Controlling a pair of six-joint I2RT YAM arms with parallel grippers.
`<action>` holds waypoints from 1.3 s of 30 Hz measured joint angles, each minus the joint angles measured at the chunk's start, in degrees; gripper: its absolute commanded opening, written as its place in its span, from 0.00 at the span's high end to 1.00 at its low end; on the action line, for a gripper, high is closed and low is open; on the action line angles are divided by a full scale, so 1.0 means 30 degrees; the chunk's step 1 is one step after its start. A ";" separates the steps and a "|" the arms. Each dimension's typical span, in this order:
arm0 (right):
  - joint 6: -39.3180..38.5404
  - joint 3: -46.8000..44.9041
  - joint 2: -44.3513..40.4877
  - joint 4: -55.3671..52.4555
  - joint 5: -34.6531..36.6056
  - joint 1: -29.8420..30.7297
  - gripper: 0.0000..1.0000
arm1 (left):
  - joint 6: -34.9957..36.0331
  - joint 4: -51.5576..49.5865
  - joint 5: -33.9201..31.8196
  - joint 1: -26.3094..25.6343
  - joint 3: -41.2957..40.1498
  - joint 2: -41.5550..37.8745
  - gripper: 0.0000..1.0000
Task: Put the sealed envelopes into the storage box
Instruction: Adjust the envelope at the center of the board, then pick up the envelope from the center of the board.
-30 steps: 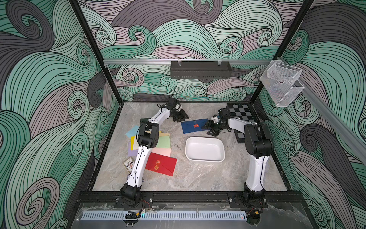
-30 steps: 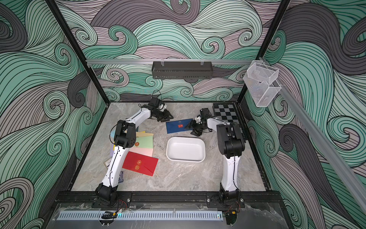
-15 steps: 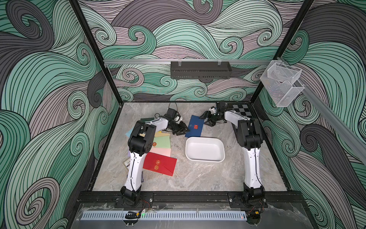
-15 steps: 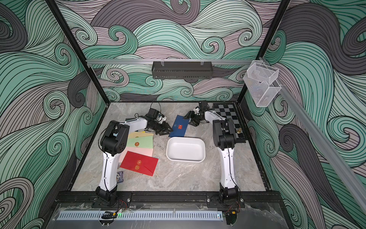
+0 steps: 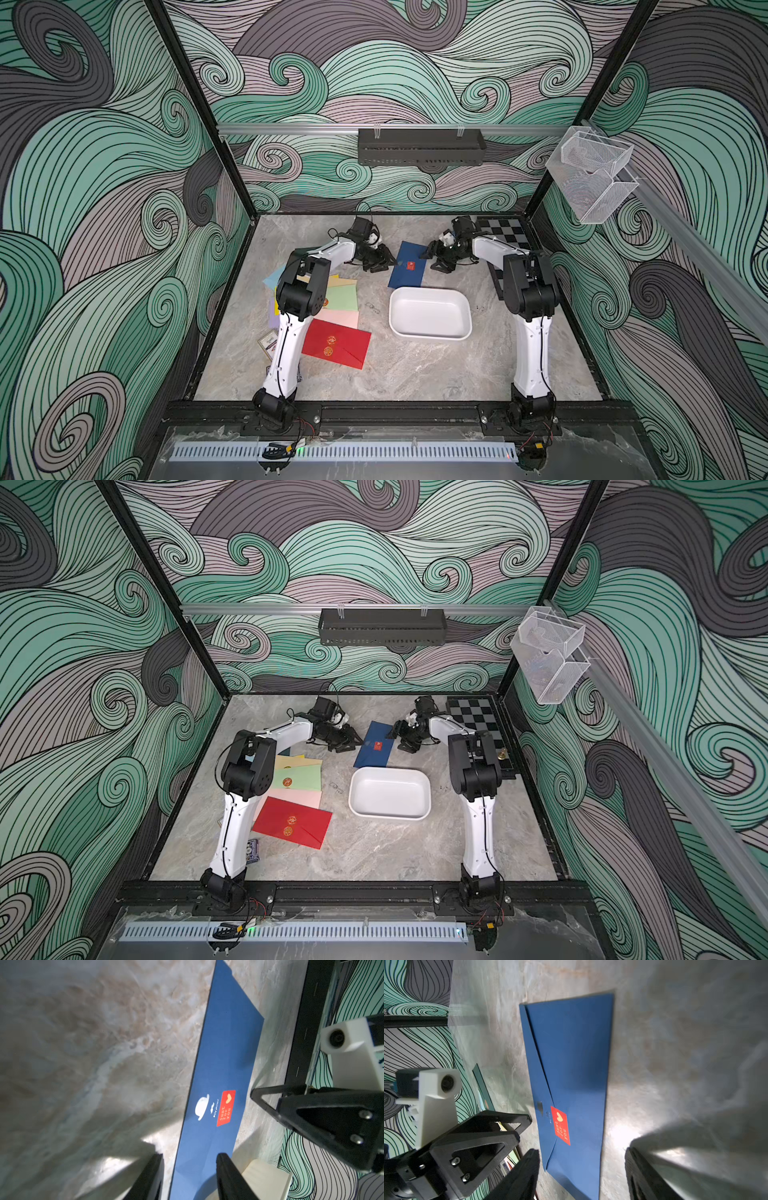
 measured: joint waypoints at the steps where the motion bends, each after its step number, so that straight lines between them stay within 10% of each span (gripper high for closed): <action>1: -0.0007 0.0029 0.0000 -0.0007 0.0124 0.0197 0.32 | 0.0007 0.0015 0.0073 0.0000 0.0087 0.0102 0.56; 26: 0.0583 0.3002 0.1180 -0.0896 -0.2229 0.1100 0.32 | -0.0226 0.1275 0.1355 0.0007 -0.0619 0.0117 0.55; 39: 0.0401 0.2674 0.1049 0.0087 -0.3045 0.0568 0.94 | -0.0248 0.1297 0.1319 0.0146 -0.1428 -0.0597 0.50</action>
